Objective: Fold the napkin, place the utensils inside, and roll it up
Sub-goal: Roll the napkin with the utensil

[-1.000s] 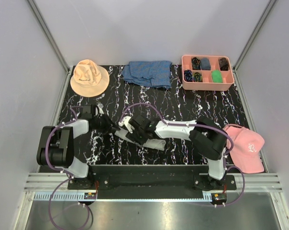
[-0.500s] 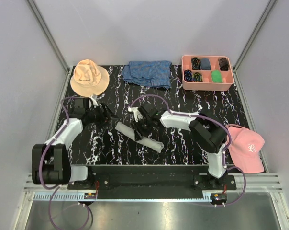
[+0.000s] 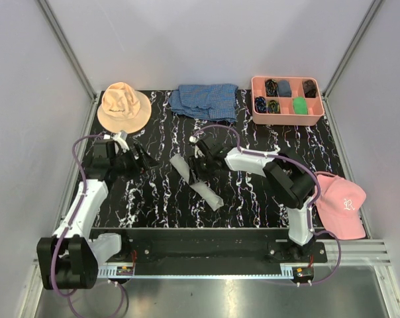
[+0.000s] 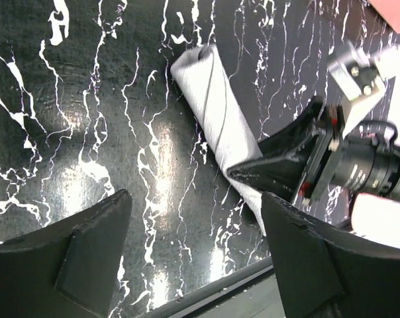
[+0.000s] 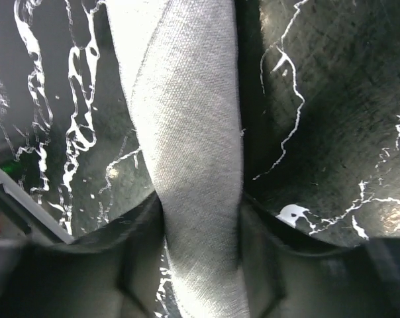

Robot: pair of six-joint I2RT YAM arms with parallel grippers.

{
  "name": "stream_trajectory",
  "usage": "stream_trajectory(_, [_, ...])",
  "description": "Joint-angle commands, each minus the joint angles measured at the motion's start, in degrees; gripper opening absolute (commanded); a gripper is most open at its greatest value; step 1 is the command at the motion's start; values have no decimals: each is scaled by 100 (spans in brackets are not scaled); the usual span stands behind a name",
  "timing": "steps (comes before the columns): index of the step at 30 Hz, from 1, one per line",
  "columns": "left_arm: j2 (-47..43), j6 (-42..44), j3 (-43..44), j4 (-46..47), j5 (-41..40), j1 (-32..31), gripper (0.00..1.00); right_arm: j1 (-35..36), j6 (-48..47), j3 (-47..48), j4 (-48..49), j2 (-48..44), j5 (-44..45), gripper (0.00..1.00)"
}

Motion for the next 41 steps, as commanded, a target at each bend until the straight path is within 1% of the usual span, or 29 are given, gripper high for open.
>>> stream_trajectory(1, [-307, 236, -118, 30, -28, 19, 83, -59, 59, 11, -423, 150, 693, 58])
stream_trajectory(4, [-395, 253, -118, 30, 43, 19, 85, -59, -73, 47, -432, 1, 509, 68])
stream_trajectory(5, [-430, 262, -118, 30, 43, 19, 86, -68, -125, 55, -423, -61, 448, 70])
stream_trajectory(9, [-693, 315, -109, 4, 16, 28, 96, -68, -170, 12, -432, -526, 429, 76])
stream_trajectory(12, [-913, 350, -118, -32, -36, 28, 99, -68, -231, 12, -493, -1149, 482, 81])
stream_trajectory(13, [-957, 368, -118, -40, -54, 28, 99, -68, -266, 20, -502, -1273, 491, 85])
stream_trajectory(14, [-1036, 385, -118, -67, -63, 19, 99, -59, -293, 55, -563, -1518, 491, 91])
stream_trajectory(17, [-1186, 438, -118, -128, -98, 28, 99, -68, -363, 47, -625, -1906, 499, 93])
stream_trajectory(18, [-1230, 447, -118, -154, -107, 28, 99, -68, -389, 21, -651, -2160, 552, 93])
stream_trajectory(20, [-1387, 499, -110, -198, -89, 28, 99, -76, -416, -154, -669, -2459, 911, 95])
stream_trajectory(21, [-1475, 517, -118, -207, -46, 28, 99, -85, -416, -234, -660, -2774, 1069, 95])
stream_trajectory(22, [-1572, 543, -127, -207, -37, 28, 99, -111, -433, -339, -652, -2951, 1367, 96])
stream_trajectory(24, [-1923, 561, -145, -190, -89, 19, 99, -295, -425, -699, -625, -3425, 1580, 98])
stream_trajectory(25, [-2046, 561, -162, -190, -133, 28, 99, -427, -390, -848, -521, -3584, 1581, 98])
stream_trajectory(26, [-2256, 579, -171, -199, -194, 28, 99, -541, -363, -1215, -433, -3743, 1555, 98])
stream_trajectory(27, [-2354, 596, -171, -199, -230, 19, 99, -664, -337, -1428, -319, -4092, 1502, 99])
stream_trajectory(28, [-2451, 614, -197, -155, -247, 28, 99, -1048, -206, -1647, -4, -4252, 1206, 100])
stream_trajectory(29, [-2626, 605, -250, -111, -274, 28, 99, -1226, -118, -2041, 147, -4393, 1055, 100])
stream_trajectory(31, [-2759, 579, -285, -41, -370, 28, 99, -1656, 31, -2325, 402, -4736, 878, 100])
stream_trajectory(35, [-3057, 570, -346, 21, -414, 28, 99, -1895, 41, -2642, 526, -5071, 957, 100])
stream_trajectory(41, [-3278, 552, -399, 65, -528, 28, 99, -1984, -29, -2616, 544, -5194, 974, 100])
